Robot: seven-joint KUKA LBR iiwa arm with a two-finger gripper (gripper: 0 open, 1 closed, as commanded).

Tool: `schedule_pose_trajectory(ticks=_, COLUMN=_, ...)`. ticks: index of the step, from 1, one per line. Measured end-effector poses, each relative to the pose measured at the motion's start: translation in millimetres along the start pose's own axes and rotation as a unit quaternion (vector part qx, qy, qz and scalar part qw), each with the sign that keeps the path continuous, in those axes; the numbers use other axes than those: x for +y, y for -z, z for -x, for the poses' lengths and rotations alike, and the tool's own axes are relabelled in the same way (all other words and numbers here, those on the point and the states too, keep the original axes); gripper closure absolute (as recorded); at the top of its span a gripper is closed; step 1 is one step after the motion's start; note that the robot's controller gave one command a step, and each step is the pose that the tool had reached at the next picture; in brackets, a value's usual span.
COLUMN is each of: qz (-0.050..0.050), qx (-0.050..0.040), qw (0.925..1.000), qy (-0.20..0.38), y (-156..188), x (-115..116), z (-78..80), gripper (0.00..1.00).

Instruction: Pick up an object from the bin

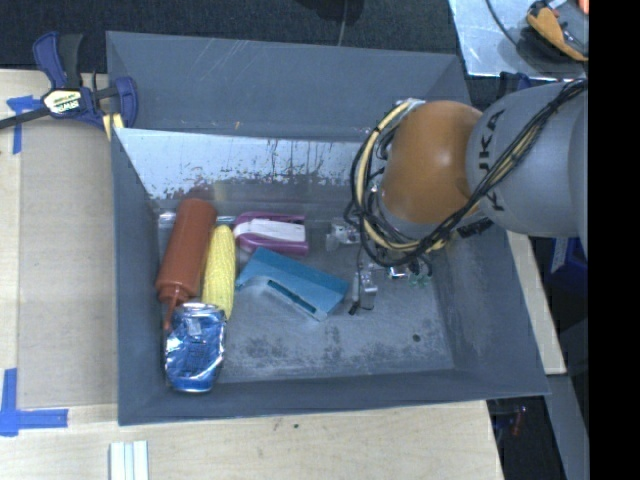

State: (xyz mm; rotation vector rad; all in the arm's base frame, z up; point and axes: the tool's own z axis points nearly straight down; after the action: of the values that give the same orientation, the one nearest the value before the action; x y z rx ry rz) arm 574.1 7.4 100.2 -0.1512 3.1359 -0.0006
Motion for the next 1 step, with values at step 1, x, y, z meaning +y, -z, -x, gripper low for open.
schedule_pose_trajectory(ticks=1, qz=-0.005, qx=-0.0088, qw=0.9996, qy=-0.027, y=-29.6, x=-8.2, z=25.7, gripper=0.00)
